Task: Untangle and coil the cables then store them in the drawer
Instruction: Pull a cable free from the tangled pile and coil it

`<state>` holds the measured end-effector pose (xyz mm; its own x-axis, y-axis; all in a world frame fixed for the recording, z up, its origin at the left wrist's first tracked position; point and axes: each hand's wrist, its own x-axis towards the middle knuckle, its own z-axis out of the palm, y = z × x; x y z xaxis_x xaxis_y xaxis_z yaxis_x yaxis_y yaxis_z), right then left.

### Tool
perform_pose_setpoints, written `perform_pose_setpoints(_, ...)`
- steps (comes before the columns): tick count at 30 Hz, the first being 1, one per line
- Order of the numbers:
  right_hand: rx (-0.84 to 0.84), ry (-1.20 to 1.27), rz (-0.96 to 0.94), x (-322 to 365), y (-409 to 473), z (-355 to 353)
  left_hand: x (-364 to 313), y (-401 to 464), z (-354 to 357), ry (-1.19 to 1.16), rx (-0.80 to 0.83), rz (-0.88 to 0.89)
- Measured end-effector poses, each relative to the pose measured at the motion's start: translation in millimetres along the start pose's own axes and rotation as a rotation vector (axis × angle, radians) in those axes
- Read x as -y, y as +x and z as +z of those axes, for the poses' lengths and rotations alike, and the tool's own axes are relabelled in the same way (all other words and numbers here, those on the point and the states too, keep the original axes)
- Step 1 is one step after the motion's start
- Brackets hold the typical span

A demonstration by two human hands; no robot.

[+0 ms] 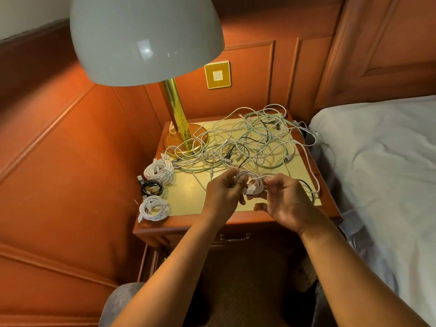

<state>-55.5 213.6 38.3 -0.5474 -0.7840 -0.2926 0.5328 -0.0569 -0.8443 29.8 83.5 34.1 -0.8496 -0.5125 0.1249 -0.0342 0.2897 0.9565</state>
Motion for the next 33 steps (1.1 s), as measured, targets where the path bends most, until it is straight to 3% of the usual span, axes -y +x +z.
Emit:
perform_pose_setpoints(3,0.049,-0.166,0.000,-3,-7,12,-2,-2,-3,0.015,-0.020,0.019)
perform_pose_setpoints(7,-0.051,-0.282,0.014,-1,-13,26,-2,-5,-8,-0.030,0.000,0.010)
perform_pose_setpoints(12,-0.129,-0.429,-0.079,-1,-16,25,1,-6,-20,-0.009,-0.093,0.001)
perform_pose_setpoints(25,-0.197,-0.301,-0.008,-43,17,64,17,-34,-69,-0.236,-0.242,-0.449)
perform_pose_setpoints(33,-0.138,-0.183,-0.002,-73,57,125,43,-52,-132,-0.208,-0.299,-0.384)
